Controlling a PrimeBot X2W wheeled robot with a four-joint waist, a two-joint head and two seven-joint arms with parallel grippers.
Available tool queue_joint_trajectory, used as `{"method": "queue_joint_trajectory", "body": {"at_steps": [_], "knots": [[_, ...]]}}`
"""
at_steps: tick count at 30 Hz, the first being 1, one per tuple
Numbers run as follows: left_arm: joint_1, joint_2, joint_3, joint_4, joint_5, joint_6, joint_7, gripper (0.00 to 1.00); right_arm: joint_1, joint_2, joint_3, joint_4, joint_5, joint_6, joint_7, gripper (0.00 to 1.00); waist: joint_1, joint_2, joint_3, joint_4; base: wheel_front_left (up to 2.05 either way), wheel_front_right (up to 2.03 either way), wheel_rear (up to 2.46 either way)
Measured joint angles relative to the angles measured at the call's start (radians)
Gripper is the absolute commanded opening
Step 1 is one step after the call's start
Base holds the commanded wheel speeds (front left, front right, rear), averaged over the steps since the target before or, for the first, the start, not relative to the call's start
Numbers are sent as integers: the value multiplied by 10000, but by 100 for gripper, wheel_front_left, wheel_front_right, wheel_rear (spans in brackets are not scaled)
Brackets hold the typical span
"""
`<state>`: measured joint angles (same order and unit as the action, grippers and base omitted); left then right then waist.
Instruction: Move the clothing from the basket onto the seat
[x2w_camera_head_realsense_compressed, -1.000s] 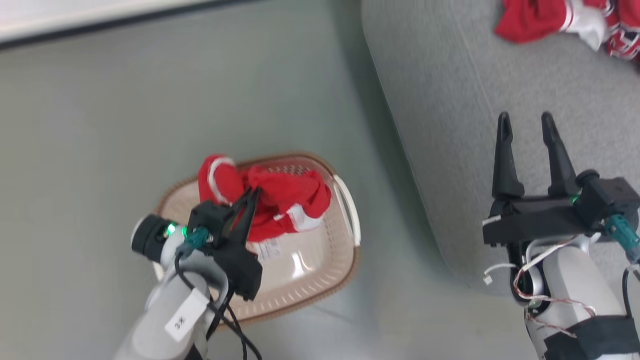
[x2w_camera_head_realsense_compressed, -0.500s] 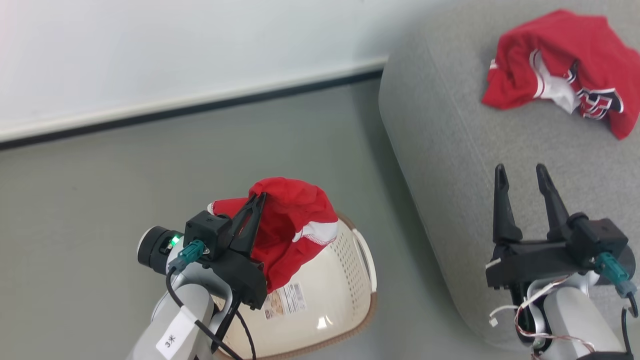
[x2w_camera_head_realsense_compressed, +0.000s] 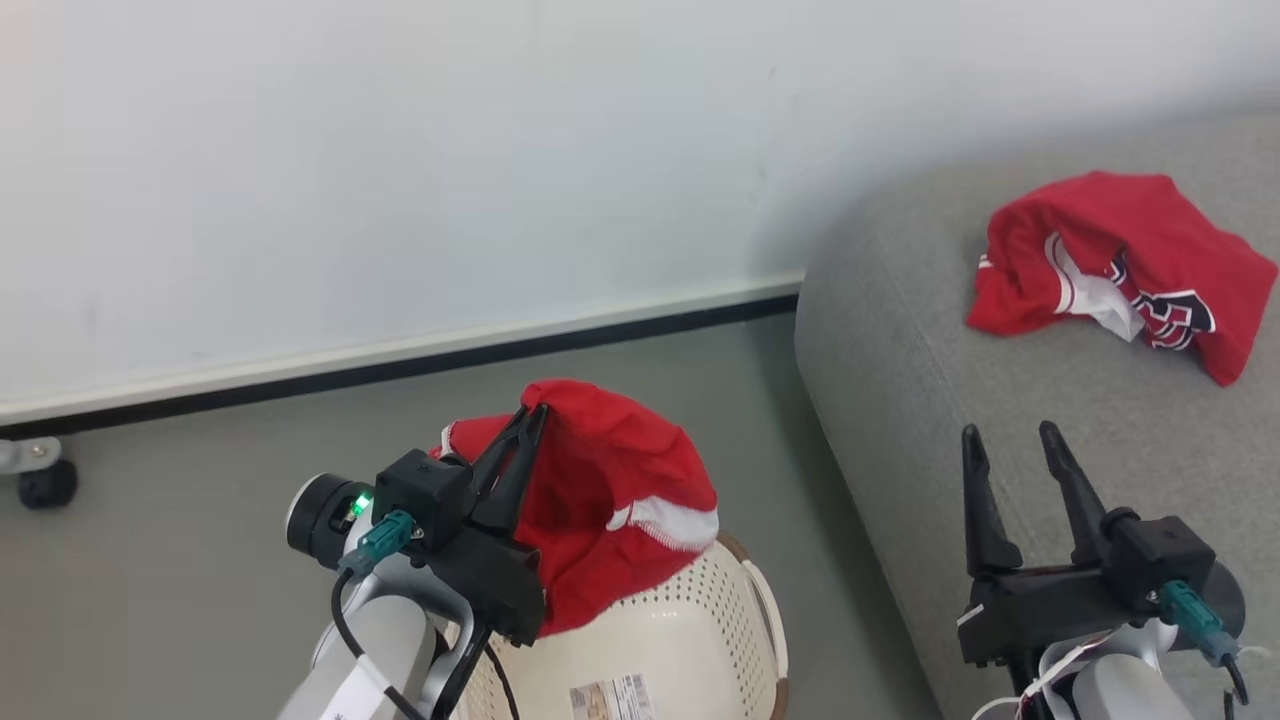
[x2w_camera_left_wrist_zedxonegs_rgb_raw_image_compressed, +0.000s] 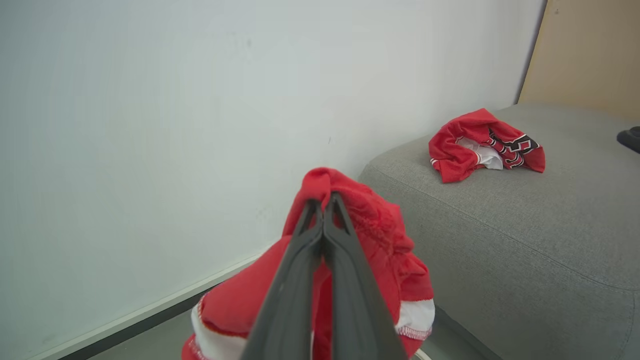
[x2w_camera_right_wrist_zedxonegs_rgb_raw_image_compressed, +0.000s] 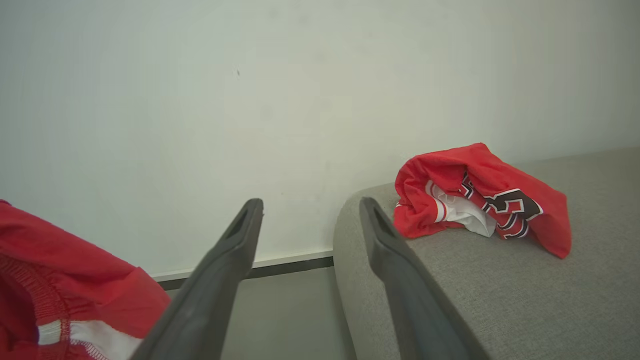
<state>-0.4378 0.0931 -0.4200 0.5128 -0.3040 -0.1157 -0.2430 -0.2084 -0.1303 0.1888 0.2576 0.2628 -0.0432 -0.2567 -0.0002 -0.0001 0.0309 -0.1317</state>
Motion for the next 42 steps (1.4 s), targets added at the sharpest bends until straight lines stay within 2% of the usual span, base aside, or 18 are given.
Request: {"method": "queue_joint_trajectory", "body": {"at_steps": [6,12,16,23,42], "knots": [[151,33,-73,-449,-15,-2,226,0,1,56,493,58,-125,295,0,100,0,0,-533,287,0,0,0],[162,40,-150,-943,-23,-2,493,0,-96,222,1189,380,-222,731,54,100,1,0,-804,548,0,0,0],[161,27,-198,-1154,-36,-4,656,0,-388,328,1680,857,-270,1103,186,100,2,2,-904,661,0,0,0],[159,15,-326,-1632,-98,-75,974,0,-923,336,2594,1824,-606,1488,447,100,3,1,-992,823,0,0,0],[146,-50,-675,-2669,-109,-75,1638,0,-2198,370,4157,3827,-748,1668,531,100,3,2,-968,1141,0,0,0]]}}
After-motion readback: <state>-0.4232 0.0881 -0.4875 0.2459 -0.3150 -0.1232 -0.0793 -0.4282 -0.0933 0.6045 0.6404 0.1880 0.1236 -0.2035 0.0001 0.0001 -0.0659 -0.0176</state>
